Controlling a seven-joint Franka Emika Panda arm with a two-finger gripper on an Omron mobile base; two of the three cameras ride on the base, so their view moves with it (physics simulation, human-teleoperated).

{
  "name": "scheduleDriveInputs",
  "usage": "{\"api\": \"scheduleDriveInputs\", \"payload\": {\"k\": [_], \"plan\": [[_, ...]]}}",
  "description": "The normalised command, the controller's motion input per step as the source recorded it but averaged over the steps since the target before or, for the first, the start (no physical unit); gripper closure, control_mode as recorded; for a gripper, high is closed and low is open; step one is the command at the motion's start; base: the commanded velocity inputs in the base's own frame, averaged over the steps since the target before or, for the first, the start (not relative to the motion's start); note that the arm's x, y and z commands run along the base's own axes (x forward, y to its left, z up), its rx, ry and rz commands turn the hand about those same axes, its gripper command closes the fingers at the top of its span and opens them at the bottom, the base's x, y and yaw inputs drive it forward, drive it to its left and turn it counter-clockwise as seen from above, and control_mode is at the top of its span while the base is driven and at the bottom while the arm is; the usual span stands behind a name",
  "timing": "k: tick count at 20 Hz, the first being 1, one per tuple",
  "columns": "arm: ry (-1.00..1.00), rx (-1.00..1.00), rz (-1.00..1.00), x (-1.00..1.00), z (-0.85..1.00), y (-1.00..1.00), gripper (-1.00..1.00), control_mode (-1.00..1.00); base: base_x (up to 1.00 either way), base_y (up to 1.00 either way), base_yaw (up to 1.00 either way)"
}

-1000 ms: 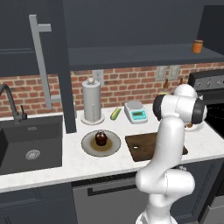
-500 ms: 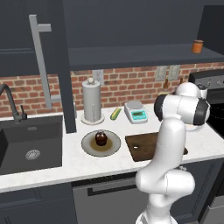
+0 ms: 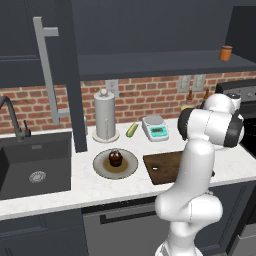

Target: From the different types of pastries on the counter, select a croissant and place it on the cutting board. Then retrieve a jar of jam from the cabinet and place it alongside the croissant on the cutting board.

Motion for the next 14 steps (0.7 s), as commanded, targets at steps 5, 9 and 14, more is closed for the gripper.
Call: {"api": "scheduleDriveInputs", "payload": {"k": [5,9,14], "plan": [[0.00,0.00,0.00,-0.01,0.00,0.28,1.00,-1.00,0.00,0.00,0.00],[0.00,0.00,0.01,-0.03,0.00,0.35,1.00,-1.00,0.00,0.00,0.00],[0.00,0.00,0.01,-0.10,0.00,0.32,1.00,-1.00,0.00,0.00,0.00]]}}
